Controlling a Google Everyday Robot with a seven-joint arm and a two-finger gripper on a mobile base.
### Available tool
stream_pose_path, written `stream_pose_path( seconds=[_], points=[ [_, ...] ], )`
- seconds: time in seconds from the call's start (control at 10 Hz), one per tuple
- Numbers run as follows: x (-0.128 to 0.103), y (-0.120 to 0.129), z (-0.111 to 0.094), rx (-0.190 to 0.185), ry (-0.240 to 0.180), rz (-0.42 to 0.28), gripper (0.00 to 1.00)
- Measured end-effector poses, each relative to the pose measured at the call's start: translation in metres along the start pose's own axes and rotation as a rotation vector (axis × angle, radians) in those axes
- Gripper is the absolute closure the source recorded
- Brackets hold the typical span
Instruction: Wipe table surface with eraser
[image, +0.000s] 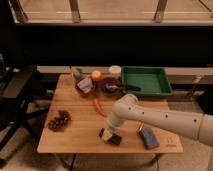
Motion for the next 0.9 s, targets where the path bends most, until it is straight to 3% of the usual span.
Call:
stream_pose_path(
  seconds=[0.2,0.5,0.7,0.9],
  points=[
    [0.014,-0.025,-0.013,0.047,0.017,0.035,0.86],
    [0.002,-0.061,-0.017,0.081,0.002,0.042,0.86],
    [-0.020,-0.059,-0.011,0.087,-0.011,0.001,0.86],
    [-0.047,-0.038,0.003,0.070,-0.014,-0.053,0.86]
  ],
)
